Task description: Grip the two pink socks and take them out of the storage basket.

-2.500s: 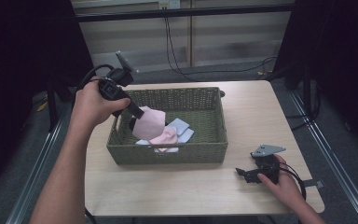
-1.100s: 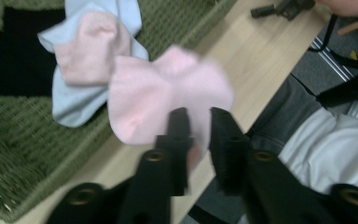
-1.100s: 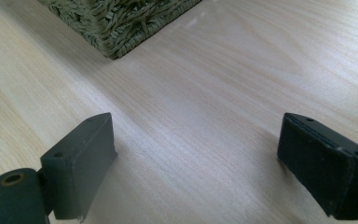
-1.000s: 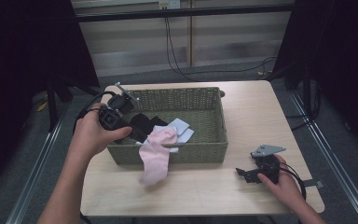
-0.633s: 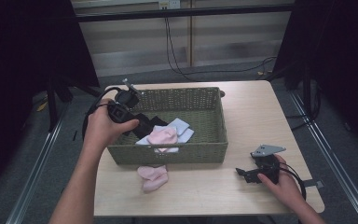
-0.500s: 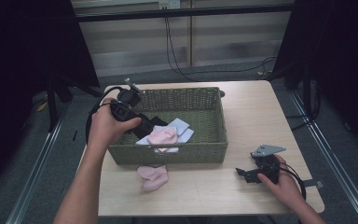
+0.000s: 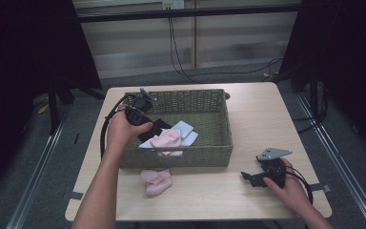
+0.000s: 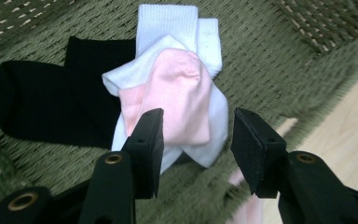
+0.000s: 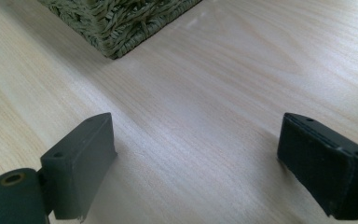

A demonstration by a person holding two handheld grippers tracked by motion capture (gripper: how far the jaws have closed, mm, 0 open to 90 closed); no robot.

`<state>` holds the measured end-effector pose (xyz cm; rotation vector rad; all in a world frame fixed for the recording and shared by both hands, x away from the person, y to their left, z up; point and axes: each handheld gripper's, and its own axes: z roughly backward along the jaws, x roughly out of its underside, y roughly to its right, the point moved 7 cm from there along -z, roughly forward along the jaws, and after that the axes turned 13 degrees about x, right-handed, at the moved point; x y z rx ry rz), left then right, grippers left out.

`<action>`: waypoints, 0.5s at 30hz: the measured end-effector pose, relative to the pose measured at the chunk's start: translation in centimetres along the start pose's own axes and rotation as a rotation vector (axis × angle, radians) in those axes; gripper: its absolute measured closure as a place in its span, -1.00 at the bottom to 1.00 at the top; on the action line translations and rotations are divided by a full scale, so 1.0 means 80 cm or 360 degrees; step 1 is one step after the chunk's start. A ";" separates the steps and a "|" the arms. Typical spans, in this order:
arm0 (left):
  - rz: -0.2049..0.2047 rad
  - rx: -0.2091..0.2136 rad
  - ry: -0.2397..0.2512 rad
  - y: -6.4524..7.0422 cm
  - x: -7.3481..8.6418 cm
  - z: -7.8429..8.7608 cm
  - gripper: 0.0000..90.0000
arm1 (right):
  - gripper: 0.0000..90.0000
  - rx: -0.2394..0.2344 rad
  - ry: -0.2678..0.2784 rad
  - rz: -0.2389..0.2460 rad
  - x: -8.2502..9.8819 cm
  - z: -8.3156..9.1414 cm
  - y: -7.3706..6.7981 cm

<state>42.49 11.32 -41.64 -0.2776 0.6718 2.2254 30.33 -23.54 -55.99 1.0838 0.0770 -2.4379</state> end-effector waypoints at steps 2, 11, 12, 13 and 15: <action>0.0011 0.0003 -0.0011 -0.004 0.000 -0.008 0.19 | -0.76 0.0000 0.0000 0.0000 0.000 0.000 0.000; 0.0023 -0.0022 0.0001 -0.021 -0.004 -0.031 0.15 | -0.76 0.0000 0.0000 -0.0001 0.000 0.000 0.000; 0.0029 -0.0022 0.0001 -0.022 -0.005 -0.034 0.14 | -0.76 0.0001 0.0000 -0.0001 0.000 0.000 0.000; 0.0027 -0.0015 -0.0010 -0.022 -0.005 -0.037 0.14 | -0.76 0.0000 0.0000 -0.0001 0.000 0.000 0.000; 0.0032 -0.0012 -0.0019 -0.025 -0.006 -0.041 0.14 | -0.76 0.0000 -0.0001 0.0003 0.000 0.000 0.000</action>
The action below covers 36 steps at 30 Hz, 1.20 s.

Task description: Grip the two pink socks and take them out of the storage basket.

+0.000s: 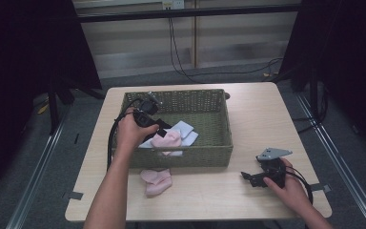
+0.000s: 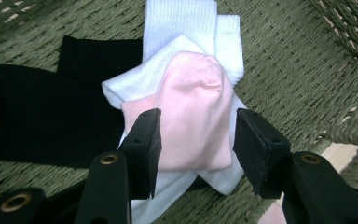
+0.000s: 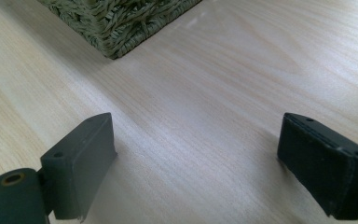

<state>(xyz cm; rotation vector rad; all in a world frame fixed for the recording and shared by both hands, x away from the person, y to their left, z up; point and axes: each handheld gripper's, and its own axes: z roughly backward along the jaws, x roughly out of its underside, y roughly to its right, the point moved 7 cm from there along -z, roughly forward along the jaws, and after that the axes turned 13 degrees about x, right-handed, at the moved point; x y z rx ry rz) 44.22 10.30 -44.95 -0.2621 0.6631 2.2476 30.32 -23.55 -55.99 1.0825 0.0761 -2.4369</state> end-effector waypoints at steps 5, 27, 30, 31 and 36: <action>0.0012 -0.0004 -0.0025 -0.005 -0.001 -0.015 0.11 | -0.76 0.0000 0.0000 0.0001 0.000 0.000 0.000; 0.0112 0.0034 -0.0103 -0.021 -0.002 -0.049 0.00 | -0.76 0.0000 -0.0001 0.0000 0.000 0.000 0.000; 0.0127 0.0024 -0.0128 -0.023 -0.003 -0.051 -0.03 | -0.76 0.0000 0.0000 0.0002 0.000 0.000 0.000; 0.0122 0.0015 -0.0135 -0.023 -0.003 -0.051 -0.03 | -0.76 -0.0001 0.0000 0.0001 0.000 0.000 0.000; 0.0039 0.0004 -0.0112 -0.023 -0.011 -0.055 -0.05 | -0.76 0.0000 0.0000 0.0001 0.000 0.000 0.000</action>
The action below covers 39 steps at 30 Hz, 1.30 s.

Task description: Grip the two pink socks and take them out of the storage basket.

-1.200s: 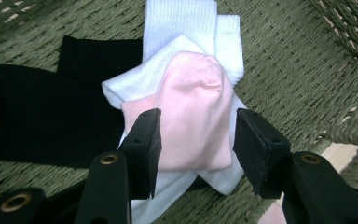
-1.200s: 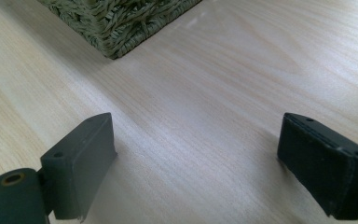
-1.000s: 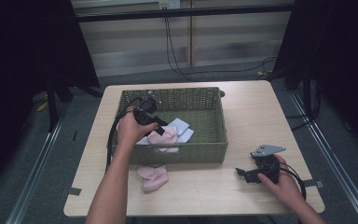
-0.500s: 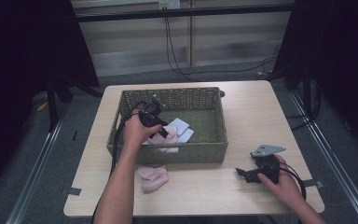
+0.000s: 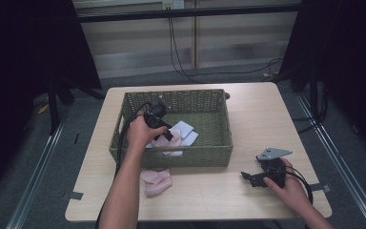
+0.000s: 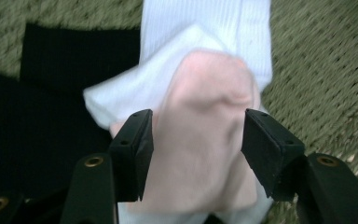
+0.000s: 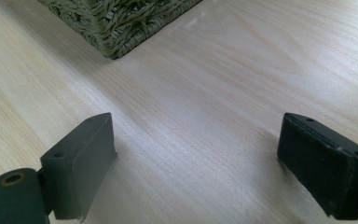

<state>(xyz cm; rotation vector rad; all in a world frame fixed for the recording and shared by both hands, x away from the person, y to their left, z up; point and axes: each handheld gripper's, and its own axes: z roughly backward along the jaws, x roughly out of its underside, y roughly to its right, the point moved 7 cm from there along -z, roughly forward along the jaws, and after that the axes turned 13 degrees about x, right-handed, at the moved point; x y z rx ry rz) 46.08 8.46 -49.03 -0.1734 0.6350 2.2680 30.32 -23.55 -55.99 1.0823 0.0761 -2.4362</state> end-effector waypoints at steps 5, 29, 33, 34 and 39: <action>-0.0039 -0.0012 -0.0077 -0.007 0.003 -0.012 -0.03 | -0.76 0.0000 0.0001 0.0001 0.000 0.000 0.000; 0.0075 -0.0009 -0.0052 0.000 0.009 0.043 0.91 | -0.76 0.0001 0.0001 -0.0003 0.000 0.000 0.000; 0.0069 0.0004 -0.0045 0.005 0.009 0.055 0.91 | -0.76 0.0000 0.0000 -0.0004 0.000 0.000 0.000; 0.0063 0.0008 -0.0038 0.007 0.007 0.059 0.91 | -0.76 0.0001 0.0001 -0.0004 0.000 0.000 0.000; 0.0052 0.0019 -0.0015 0.015 0.003 0.078 0.91 | -0.76 0.0001 0.0006 0.0002 0.000 0.000 0.000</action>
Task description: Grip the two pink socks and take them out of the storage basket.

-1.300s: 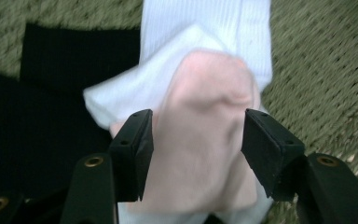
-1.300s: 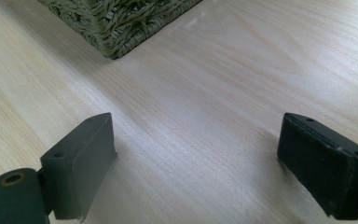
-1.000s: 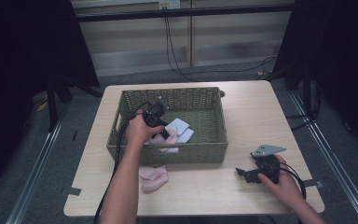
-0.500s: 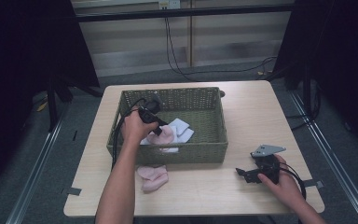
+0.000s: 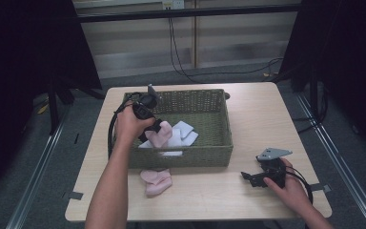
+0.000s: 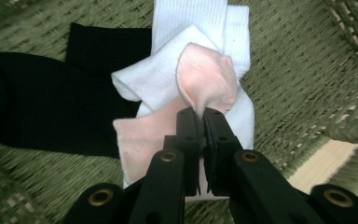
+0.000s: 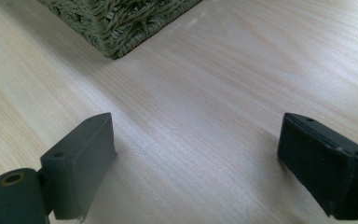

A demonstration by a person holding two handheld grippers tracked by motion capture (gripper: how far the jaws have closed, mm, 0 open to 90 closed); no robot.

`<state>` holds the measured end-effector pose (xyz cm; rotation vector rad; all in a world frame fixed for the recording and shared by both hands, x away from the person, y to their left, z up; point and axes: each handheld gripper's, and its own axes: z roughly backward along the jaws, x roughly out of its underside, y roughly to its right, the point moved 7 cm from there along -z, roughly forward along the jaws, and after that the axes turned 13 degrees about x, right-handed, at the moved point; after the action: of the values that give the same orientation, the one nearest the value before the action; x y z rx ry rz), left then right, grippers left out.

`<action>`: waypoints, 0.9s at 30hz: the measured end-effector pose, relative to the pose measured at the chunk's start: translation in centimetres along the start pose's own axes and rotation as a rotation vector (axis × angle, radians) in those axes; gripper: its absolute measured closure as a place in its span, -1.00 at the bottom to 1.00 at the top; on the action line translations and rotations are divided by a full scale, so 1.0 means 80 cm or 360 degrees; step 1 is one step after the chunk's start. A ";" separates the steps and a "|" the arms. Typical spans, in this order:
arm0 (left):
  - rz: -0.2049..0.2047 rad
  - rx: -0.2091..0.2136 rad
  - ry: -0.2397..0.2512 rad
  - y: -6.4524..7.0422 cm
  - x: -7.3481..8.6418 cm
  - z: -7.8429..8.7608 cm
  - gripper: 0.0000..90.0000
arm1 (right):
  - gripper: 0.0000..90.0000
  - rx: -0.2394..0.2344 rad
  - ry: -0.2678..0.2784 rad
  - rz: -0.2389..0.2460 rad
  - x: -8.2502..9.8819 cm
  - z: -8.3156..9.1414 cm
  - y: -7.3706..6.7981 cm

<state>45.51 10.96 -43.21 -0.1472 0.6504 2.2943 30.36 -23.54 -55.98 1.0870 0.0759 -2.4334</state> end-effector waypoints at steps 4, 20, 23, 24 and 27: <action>0.0000 -0.0004 0.0019 0.006 -0.004 0.015 0.91 | -0.76 0.0000 0.0000 0.0000 0.000 0.000 0.000; -0.0035 -0.0012 0.0031 0.028 -0.018 0.050 0.91 | -0.76 0.0001 0.0000 0.0002 0.000 0.000 0.000; -0.0040 0.0007 0.0043 0.034 -0.021 0.056 0.91 | -0.76 0.0000 0.0000 0.0001 0.000 0.000 0.000; -0.0045 0.0010 0.0044 0.035 -0.021 0.058 0.91 | -0.76 0.0000 0.0000 0.0001 0.000 0.000 0.000; -0.0056 0.0010 0.0037 0.039 -0.022 0.064 0.91 | -0.76 0.0000 0.0000 0.0000 0.000 0.000 0.000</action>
<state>45.04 10.47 -37.01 -0.1807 0.6619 2.2599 30.37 -23.54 -55.98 1.0871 0.0756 -2.4333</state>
